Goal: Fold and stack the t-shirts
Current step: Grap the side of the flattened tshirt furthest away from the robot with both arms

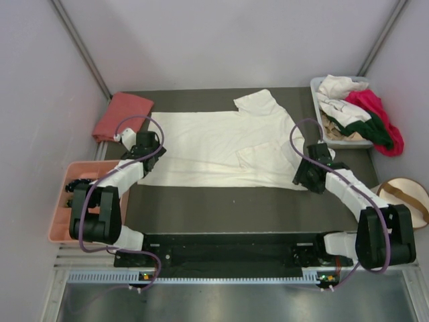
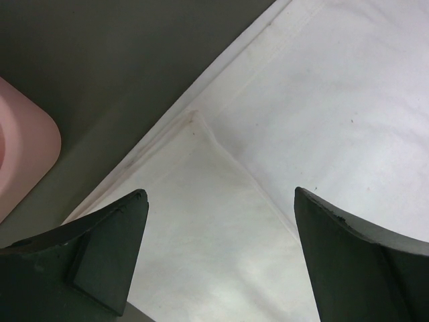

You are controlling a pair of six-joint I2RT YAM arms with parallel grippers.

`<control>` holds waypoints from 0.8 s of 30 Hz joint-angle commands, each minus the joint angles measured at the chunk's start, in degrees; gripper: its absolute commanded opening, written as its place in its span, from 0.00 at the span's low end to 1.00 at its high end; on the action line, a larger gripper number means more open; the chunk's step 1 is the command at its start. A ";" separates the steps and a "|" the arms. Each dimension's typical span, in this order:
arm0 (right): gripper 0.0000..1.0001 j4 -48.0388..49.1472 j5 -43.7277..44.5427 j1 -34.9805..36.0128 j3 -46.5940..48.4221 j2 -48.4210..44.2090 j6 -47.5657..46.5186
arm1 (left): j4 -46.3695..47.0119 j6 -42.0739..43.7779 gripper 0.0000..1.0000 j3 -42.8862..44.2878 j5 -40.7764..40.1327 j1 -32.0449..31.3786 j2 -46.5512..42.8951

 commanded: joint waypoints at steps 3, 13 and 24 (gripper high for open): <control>0.53 3.54 -0.51 0.01 0.77 1.73 -1.21 | 0.67 -0.10 0.94 -0.23 -0.62 -0.18 -2.25; 0.48 3.54 -0.77 0.01 1.47 4.19 -0.95 | 0.58 0.07 0.94 -0.06 -0.71 -0.18 -1.98; 0.11 4.24 -1.65 0.09 2.61 7.79 -0.59 | 0.50 0.33 0.95 0.12 -1.15 -0.18 -2.16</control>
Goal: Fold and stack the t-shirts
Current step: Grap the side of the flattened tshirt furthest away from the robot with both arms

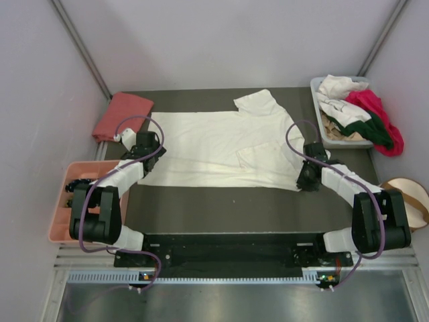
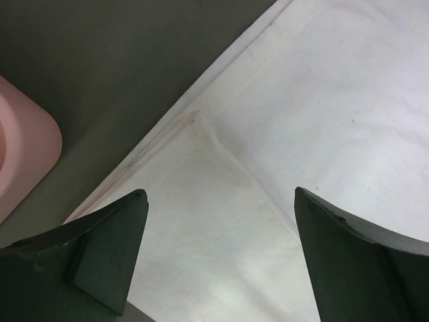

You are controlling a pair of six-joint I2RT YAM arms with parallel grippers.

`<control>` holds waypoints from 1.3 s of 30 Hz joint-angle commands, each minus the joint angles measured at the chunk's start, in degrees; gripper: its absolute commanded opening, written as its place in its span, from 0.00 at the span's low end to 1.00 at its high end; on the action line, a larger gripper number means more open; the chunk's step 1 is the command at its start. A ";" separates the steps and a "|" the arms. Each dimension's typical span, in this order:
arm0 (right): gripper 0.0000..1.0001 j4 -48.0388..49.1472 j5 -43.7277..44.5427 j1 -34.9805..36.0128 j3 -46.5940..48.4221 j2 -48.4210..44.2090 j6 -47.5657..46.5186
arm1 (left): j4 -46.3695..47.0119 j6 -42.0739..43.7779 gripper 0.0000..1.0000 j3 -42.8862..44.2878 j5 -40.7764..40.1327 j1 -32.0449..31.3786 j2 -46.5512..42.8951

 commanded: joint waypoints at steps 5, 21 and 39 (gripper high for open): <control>0.00 0.72 1.45 0.01 2.02 -0.12 1.11 | 0.41 0.20 0.95 0.30 -1.00 -0.18 -1.90; 0.00 -13.43 11.48 -0.43 3.78 -12.60 5.07 | 0.14 0.03 0.95 0.21 -1.44 -0.18 -1.90; 0.47 -15.19 8.30 -0.43 1.40 -20.42 11.40 | -1.08 -0.59 0.95 0.47 -2.40 -0.26 -2.95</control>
